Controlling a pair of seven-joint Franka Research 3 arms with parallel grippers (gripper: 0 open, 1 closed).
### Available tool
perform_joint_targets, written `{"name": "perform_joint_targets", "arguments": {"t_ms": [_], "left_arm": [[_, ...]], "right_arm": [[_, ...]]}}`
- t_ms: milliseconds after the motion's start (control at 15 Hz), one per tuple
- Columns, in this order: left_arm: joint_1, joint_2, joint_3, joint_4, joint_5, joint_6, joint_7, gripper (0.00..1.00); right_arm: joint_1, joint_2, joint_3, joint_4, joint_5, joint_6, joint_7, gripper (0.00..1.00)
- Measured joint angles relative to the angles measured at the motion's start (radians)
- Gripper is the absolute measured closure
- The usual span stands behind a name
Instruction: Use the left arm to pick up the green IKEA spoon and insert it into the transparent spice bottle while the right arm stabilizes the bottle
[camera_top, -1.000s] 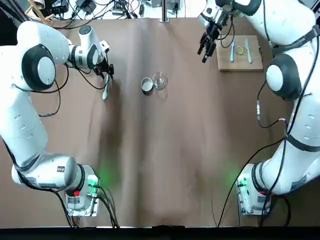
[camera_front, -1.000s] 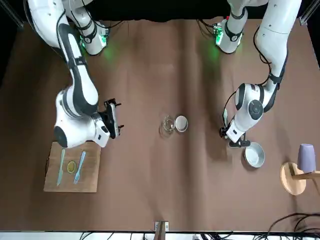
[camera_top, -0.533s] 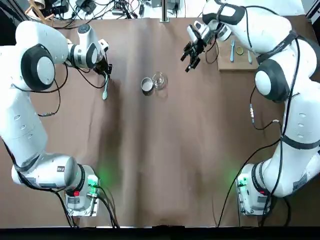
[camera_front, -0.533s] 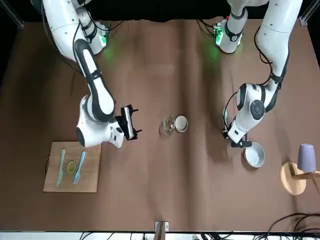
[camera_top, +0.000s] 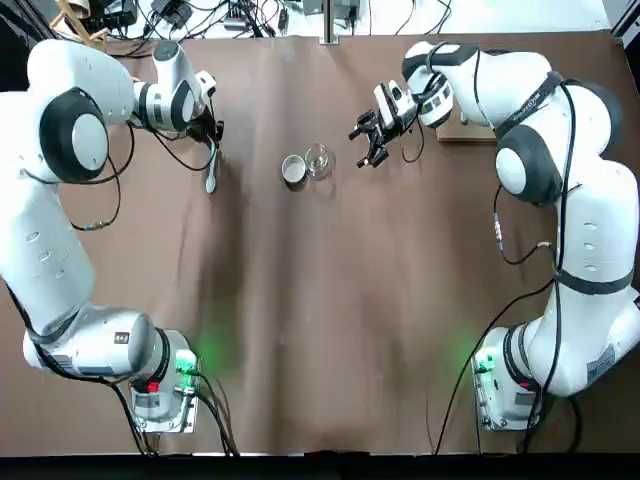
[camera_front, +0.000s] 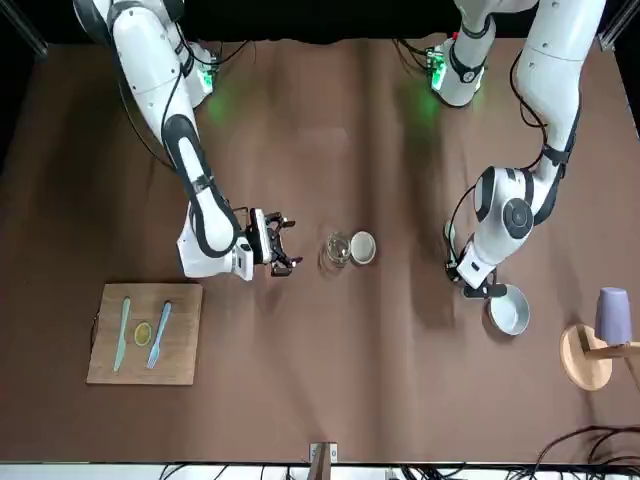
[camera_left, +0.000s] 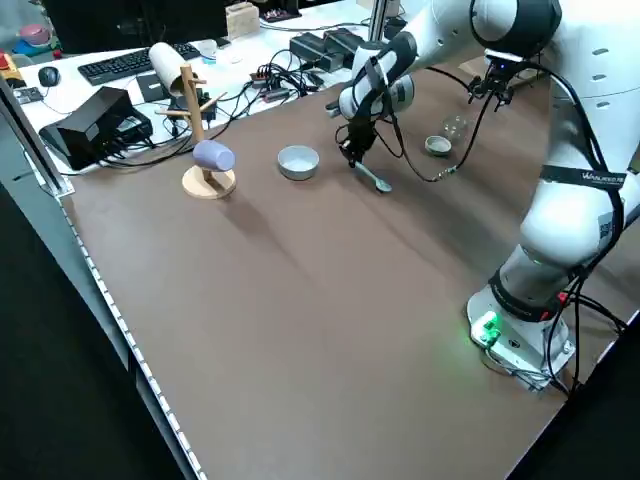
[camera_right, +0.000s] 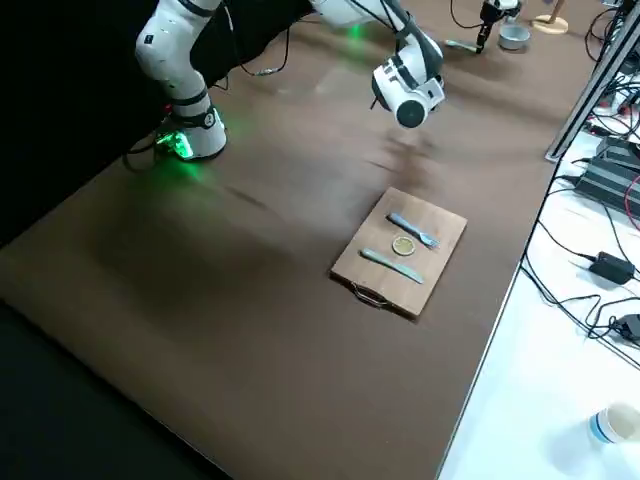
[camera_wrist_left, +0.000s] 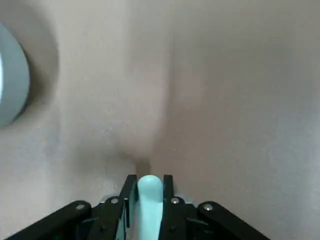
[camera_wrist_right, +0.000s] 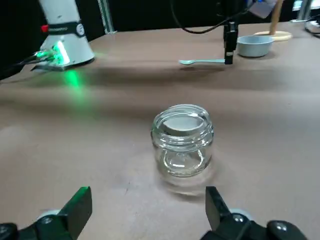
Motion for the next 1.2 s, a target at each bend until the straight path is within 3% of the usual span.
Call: {"name": "perform_joint_targets", "arguments": {"t_ms": [467, 933, 1200], "left_arm": [[0.000, -0.085, -0.018, 0.005, 0.000, -0.005, 0.004, 0.75], [0.001, -0.099, -0.086, 0.071, -0.001, -0.098, -0.004, 0.75], [0.006, -0.103, -0.109, 0.094, -0.068, -0.111, -0.005, 0.75]], "right_arm": [[0.080, 0.053, 0.002, -0.018, 0.240, 0.100, -0.002, 0.00], [0.092, 0.099, 0.001, 0.018, 0.311, 0.107, -0.002, 0.00], [0.112, 0.139, 0.001, 0.064, 0.375, 0.146, -0.003, 0.00]]}}
